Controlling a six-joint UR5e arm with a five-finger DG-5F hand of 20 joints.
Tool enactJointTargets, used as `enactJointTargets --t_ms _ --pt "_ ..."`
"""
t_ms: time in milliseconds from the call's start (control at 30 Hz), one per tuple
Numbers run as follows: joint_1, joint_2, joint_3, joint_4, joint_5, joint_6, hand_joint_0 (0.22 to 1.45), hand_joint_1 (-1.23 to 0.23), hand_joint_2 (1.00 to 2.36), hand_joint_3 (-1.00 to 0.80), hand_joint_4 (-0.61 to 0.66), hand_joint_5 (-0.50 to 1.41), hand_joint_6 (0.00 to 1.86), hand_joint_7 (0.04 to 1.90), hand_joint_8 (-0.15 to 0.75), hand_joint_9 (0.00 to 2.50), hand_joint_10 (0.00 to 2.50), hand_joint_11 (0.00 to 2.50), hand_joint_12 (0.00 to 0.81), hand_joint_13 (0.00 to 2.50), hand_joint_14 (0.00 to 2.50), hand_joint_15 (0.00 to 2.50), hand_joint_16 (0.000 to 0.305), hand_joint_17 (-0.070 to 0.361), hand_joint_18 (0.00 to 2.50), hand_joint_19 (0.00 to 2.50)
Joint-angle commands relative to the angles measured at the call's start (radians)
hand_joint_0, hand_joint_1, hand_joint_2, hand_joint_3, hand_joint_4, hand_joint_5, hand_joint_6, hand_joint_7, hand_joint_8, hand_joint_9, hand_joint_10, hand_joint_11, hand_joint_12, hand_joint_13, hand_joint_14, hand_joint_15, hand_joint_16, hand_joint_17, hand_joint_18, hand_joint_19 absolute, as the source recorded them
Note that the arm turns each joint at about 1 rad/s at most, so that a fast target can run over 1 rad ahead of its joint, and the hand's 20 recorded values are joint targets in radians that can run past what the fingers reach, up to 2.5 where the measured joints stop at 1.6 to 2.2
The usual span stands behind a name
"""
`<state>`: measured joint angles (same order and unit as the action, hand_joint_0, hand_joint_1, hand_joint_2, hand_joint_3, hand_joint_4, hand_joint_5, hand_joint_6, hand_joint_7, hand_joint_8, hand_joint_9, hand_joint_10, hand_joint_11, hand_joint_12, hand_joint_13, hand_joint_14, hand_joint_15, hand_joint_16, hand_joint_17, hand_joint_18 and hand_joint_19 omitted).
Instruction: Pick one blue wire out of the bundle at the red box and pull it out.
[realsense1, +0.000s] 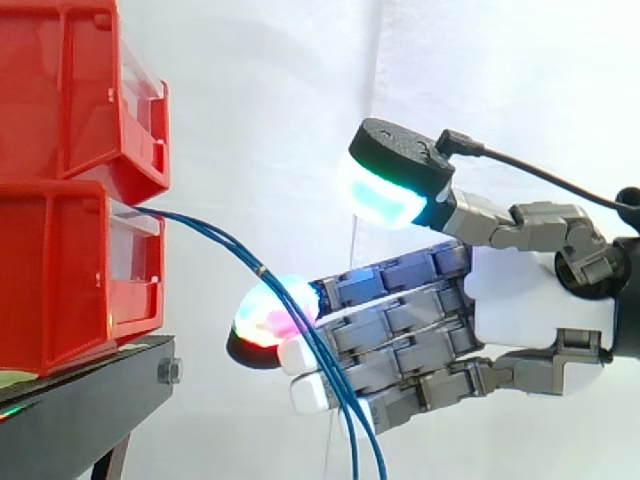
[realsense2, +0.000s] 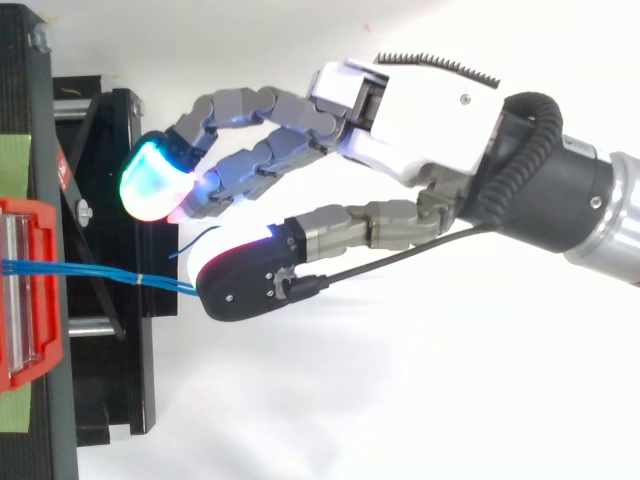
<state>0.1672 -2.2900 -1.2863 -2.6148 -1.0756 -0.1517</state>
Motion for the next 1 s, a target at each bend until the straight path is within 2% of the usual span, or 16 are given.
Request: enactJointTargets --t_ms 0,200,633,767,967 --pt "0.006 -0.026 0.001 0.041 0.003 -0.002 0.50 -0.68 1.00 -0.50 0.36 -0.16 0.50 0.86 0.369 0.71 0.01 0.28 0.475 0.69 0.01 0.34 0.067 0.151 0.68 0.49" --pt "0.025 -0.037 0.001 0.075 0.003 -0.005 0.52 -0.69 1.00 -0.50 0.36 -0.15 0.50 0.93 0.361 0.71 0.01 0.30 0.467 0.69 0.01 0.34 0.065 0.145 0.69 0.50" --pt "0.040 -0.039 0.001 0.082 0.003 -0.028 0.55 -0.70 1.00 -0.47 0.37 -0.14 0.50 0.98 0.358 0.71 0.01 0.30 0.460 0.71 0.01 0.35 0.063 0.141 0.70 0.50" --pt "0.051 -0.048 0.007 0.113 0.019 -0.035 0.56 -0.71 1.00 -0.45 0.37 -0.14 0.50 1.01 0.356 0.72 0.01 0.31 0.458 0.72 0.01 0.35 0.062 0.140 0.70 0.50" --pt "0.058 -0.049 0.007 0.116 0.025 -0.037 0.58 -0.73 1.01 -0.40 0.35 -0.14 0.50 1.06 0.355 0.72 0.01 0.31 0.455 0.72 0.01 0.35 0.061 0.137 0.71 0.50"
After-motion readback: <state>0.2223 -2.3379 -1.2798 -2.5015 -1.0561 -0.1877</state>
